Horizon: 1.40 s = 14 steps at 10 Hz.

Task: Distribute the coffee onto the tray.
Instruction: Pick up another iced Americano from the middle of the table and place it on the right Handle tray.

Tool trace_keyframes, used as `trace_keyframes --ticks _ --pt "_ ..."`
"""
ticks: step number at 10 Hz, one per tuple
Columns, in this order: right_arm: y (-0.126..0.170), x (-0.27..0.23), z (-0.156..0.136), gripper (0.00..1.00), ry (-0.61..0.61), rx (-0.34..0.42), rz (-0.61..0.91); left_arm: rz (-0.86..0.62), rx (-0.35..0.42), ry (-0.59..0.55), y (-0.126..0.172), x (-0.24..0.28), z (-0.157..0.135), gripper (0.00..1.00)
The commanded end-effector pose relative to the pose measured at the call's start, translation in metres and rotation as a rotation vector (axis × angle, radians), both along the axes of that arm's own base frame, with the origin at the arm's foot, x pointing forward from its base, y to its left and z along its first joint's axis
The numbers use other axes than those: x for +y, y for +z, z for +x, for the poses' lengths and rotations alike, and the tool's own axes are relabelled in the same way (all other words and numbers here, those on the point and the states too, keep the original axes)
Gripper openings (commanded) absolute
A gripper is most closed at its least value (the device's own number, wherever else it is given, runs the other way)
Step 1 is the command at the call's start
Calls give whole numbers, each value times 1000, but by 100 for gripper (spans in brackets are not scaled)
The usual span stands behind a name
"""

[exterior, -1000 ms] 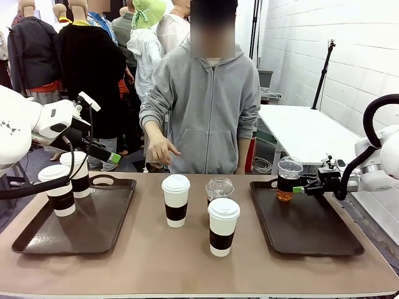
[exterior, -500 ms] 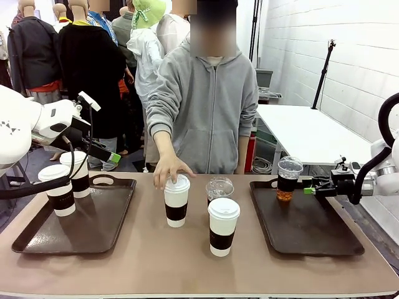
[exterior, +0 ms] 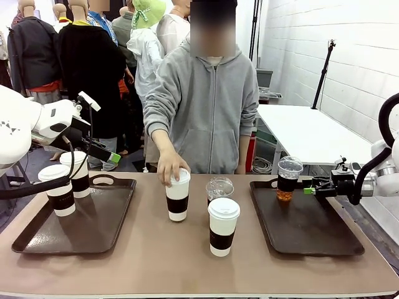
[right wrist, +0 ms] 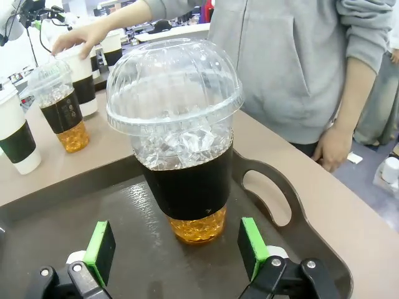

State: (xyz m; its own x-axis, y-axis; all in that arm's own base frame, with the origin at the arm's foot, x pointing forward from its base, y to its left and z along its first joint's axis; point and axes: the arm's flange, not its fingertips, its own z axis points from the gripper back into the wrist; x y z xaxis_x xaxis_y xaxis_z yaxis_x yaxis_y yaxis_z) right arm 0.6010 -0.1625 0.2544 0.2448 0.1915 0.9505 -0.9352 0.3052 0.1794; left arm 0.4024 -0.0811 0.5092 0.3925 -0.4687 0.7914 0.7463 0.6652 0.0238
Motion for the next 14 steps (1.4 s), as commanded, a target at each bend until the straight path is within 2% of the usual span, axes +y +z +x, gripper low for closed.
trace_keyframes --ticks 1,4,9,12,14 --pt "1 1 2 100 10 -1 -7 -4 5 -1 -2 2 1 100" --pt "0 0 0 100 0 0 0 -4 5 -1 -2 2 1 100" --pt "44 -8 -16 100 -23 50 -52 -4 5 -1 -2 2 1 100" --pt "65 7 -43 100 9 83 -89 -4 5 -1 -2 2 1 100" --pt "83 13 -57 100 46 69 -136 -4 5 -1 -2 2 1 100"
